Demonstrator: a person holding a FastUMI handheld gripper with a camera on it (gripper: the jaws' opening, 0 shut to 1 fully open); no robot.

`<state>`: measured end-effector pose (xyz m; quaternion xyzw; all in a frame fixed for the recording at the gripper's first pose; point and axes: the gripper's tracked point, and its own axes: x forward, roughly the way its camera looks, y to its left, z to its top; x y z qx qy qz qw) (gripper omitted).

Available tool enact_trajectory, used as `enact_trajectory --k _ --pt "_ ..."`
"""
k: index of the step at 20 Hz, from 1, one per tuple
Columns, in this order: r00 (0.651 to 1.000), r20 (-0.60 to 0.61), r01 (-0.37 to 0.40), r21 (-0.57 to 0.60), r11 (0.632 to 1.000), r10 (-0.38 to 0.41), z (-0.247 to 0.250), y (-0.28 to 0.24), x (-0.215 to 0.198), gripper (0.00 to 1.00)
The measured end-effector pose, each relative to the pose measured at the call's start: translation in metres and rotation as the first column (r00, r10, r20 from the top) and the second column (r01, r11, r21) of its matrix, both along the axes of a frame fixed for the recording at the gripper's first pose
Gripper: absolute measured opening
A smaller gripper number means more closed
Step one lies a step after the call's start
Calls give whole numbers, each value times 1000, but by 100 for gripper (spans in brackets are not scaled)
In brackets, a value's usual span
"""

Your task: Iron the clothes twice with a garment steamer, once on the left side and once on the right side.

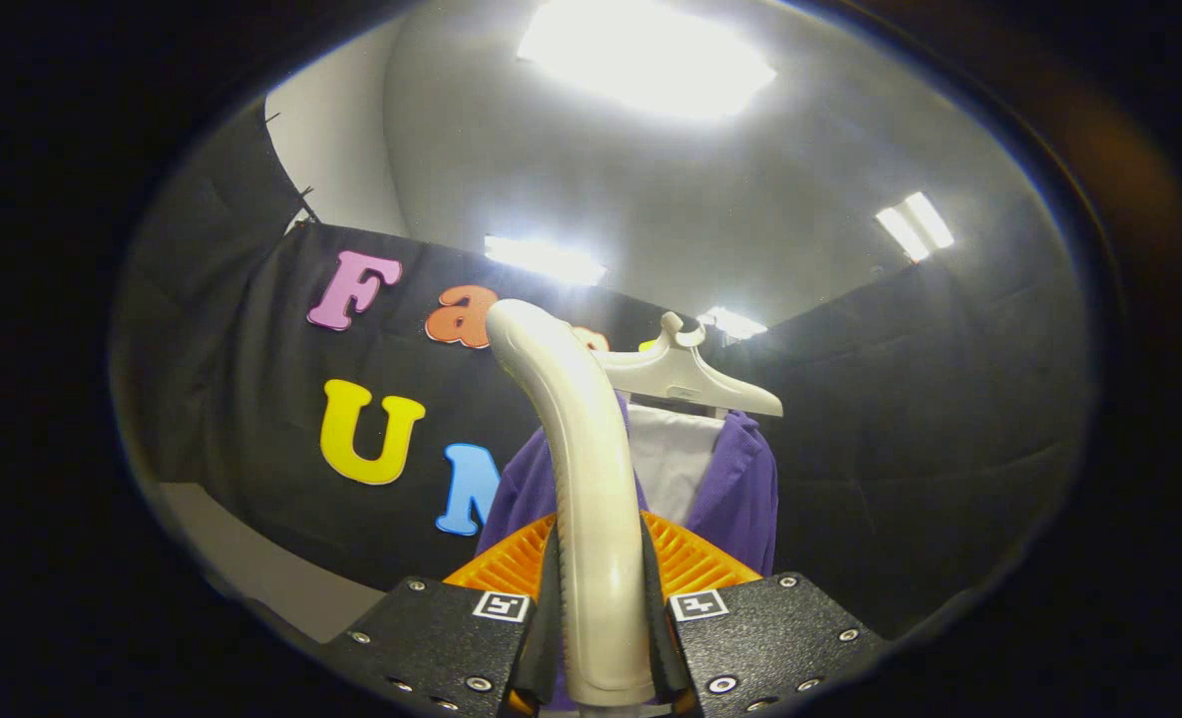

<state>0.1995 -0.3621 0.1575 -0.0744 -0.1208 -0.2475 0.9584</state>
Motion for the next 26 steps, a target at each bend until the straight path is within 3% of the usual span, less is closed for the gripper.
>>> enact_trajectory --k 3,6,12,16,21,26 --pt "992 16 125 -14 992 -125 -3 -26 7 36" --pt "980 3 199 -40 979 -199 -14 -37 18 36" --pt "985 -73 161 26 987 -159 -58 -41 52 37" --pt "975 -114 195 10 981 -193 -78 -46 63 36" --pt "942 -163 287 -69 955 -295 -99 -50 69 36" --pt "918 -225 309 -106 945 -325 -135 -44 63 37"
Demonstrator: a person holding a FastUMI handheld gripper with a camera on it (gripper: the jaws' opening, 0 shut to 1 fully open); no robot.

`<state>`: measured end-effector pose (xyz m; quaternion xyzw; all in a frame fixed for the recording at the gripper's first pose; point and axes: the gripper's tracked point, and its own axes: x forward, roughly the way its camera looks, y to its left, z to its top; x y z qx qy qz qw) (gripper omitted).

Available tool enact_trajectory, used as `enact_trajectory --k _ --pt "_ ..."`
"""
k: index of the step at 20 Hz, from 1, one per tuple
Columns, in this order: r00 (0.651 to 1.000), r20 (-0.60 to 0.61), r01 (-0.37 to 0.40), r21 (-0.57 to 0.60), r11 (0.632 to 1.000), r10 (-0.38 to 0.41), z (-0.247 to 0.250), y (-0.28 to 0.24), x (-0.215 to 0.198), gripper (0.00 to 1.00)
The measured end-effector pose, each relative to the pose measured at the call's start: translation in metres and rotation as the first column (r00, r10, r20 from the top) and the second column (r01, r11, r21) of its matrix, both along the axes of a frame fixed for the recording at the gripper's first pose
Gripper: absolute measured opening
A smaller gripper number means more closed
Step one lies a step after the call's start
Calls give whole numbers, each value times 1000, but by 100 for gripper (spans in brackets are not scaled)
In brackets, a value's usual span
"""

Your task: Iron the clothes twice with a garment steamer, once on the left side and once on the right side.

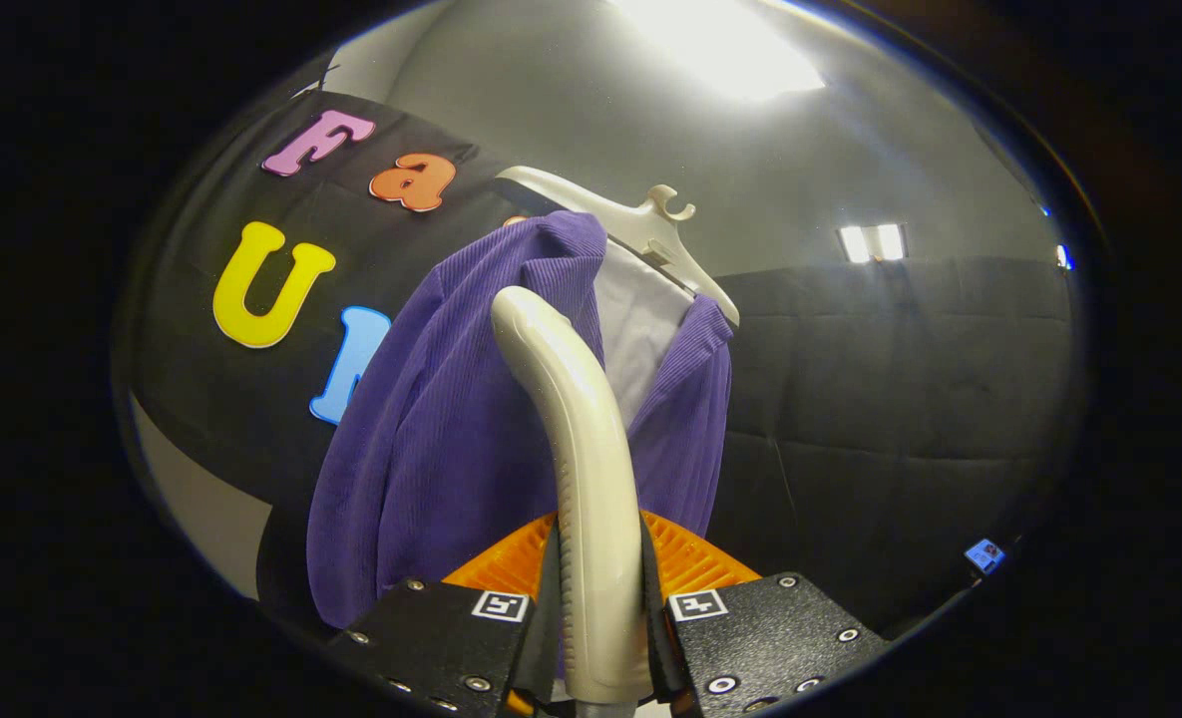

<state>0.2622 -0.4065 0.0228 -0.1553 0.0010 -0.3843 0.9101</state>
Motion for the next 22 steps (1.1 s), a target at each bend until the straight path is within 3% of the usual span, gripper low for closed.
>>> enact_trajectory --k 5,12,22 --pt "997 -78 -19 59 998 23 -56 8 -30 36" --pt "962 -263 -38 144 989 75 -140 27 -54 37" --pt "931 -342 -36 260 965 126 -193 32 -95 37"
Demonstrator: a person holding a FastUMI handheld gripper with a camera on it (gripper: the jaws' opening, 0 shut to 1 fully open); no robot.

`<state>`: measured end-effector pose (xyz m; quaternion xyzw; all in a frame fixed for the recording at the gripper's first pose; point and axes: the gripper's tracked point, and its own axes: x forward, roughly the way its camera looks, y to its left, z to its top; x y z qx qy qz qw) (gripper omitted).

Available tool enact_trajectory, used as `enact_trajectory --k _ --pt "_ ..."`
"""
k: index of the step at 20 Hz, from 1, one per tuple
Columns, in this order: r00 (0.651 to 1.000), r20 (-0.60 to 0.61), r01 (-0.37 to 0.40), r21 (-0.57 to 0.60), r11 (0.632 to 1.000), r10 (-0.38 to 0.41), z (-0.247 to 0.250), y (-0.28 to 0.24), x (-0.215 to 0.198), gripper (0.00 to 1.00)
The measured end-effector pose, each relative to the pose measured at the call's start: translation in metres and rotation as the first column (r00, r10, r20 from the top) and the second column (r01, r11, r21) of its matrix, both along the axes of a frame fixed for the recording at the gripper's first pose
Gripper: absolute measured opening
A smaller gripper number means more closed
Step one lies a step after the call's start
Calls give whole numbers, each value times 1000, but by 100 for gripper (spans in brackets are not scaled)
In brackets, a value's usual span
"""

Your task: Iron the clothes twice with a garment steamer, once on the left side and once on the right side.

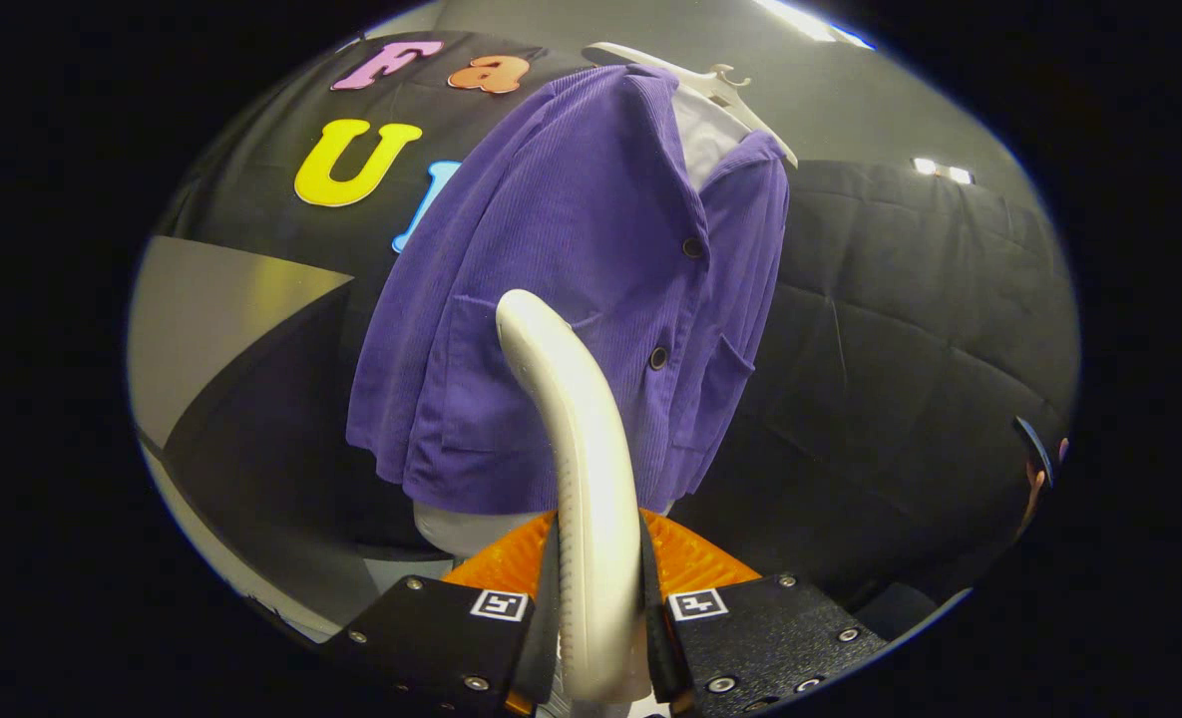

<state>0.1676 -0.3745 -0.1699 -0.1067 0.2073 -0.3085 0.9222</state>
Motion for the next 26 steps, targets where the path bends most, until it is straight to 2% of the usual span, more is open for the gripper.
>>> enact_trajectory --k 5,11,18,26 --pt "999 19 49 31 998 -50 11 -10 -43 37" --pt "982 116 150 -19 988 -147 74 -47 -76 37" --pt "934 288 241 -69 968 -212 174 -88 -58 37" --pt "883 427 288 -165 943 -195 278 -130 -5 37"
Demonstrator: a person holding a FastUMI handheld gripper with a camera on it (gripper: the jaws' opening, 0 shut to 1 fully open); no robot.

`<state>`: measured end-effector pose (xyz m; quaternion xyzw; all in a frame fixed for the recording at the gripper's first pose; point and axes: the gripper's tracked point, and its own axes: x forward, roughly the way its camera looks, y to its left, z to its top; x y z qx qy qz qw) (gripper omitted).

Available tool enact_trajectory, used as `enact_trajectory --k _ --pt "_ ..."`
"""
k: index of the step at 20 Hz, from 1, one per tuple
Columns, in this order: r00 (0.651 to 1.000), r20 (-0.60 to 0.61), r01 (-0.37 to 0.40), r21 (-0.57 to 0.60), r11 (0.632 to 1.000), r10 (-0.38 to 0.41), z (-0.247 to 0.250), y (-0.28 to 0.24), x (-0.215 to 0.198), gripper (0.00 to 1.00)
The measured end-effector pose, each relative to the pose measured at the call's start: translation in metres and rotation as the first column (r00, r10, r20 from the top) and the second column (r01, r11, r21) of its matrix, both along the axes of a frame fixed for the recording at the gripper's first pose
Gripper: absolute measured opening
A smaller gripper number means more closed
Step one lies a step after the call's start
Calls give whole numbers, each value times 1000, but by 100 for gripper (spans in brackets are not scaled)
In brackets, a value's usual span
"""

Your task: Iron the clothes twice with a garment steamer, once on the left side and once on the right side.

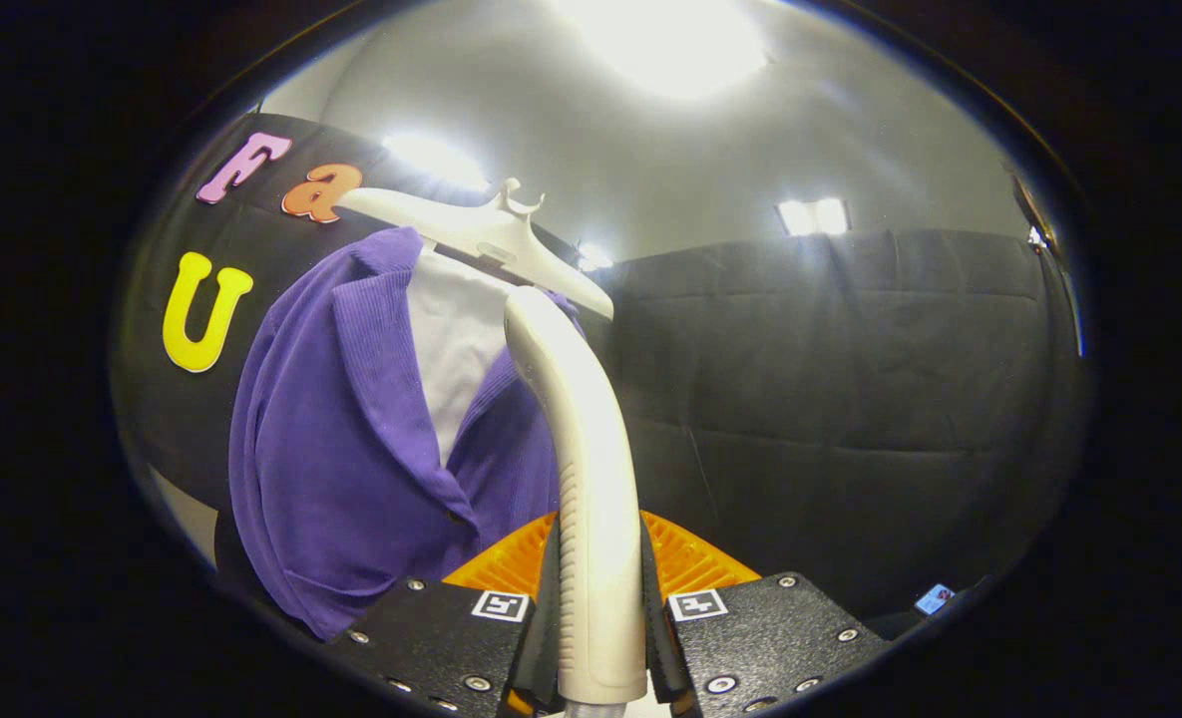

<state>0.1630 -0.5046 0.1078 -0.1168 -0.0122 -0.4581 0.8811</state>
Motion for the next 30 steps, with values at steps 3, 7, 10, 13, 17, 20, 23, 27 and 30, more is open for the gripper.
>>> enact_trajectory --k 3,7,10,13,17,20,23,27,30 --pt "999 25 39 -55 998 -37 30 -15 10 36" --pt "996 31 88 -104 991 -85 48 -38 26 36" --pt "991 -13 132 -104 986 -134 35 -55 31 36" --pt "983 -67 164 -97 982 -171 13 -70 42 36" --pt "976 -127 168 -73 983 -177 -16 -72 53 36" --pt "968 -172 171 -73 983 -181 -39 -70 54 36" --pt "957 -219 184 -49 982 -191 -65 -75 53 37" --pt "924 -327 200 -29 979 -198 -112 -71 43 37" --pt "887 -422 184 -45 982 -186 -135 -69 48 37"
